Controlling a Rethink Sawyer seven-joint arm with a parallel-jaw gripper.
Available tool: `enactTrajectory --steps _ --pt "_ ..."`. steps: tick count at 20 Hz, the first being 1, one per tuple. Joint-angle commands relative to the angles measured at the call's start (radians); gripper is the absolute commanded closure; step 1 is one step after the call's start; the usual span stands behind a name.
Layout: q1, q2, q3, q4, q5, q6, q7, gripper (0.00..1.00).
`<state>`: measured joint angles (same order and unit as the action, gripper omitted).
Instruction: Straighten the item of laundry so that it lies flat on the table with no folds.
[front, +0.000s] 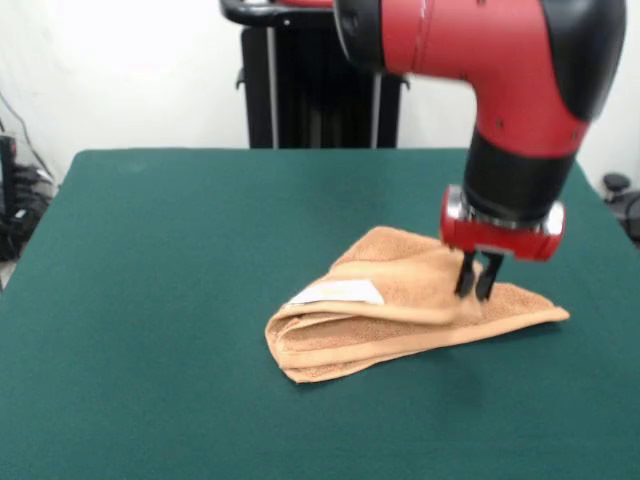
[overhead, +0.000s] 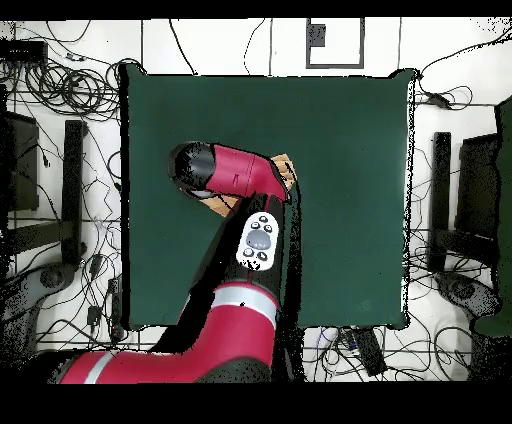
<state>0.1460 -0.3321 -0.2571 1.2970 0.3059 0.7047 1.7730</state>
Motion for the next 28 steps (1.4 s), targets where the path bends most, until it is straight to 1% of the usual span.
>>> enactTrajectory --steps 1,5,10,19,28 --pt "-0.024 -0.127 -0.027 0.155 -0.045 0.159 0.142 1.00" --pt "-0.059 -0.152 -0.030 0.192 -0.075 0.156 0.090 1.00" --pt "-0.095 -0.149 -0.017 0.234 -0.116 0.063 0.063 1.00" --pt "-0.179 -0.134 0.036 0.301 -0.200 -0.112 0.044 1.00" --pt "-0.237 -0.134 0.085 0.364 -0.238 -0.192 0.061 1.00"
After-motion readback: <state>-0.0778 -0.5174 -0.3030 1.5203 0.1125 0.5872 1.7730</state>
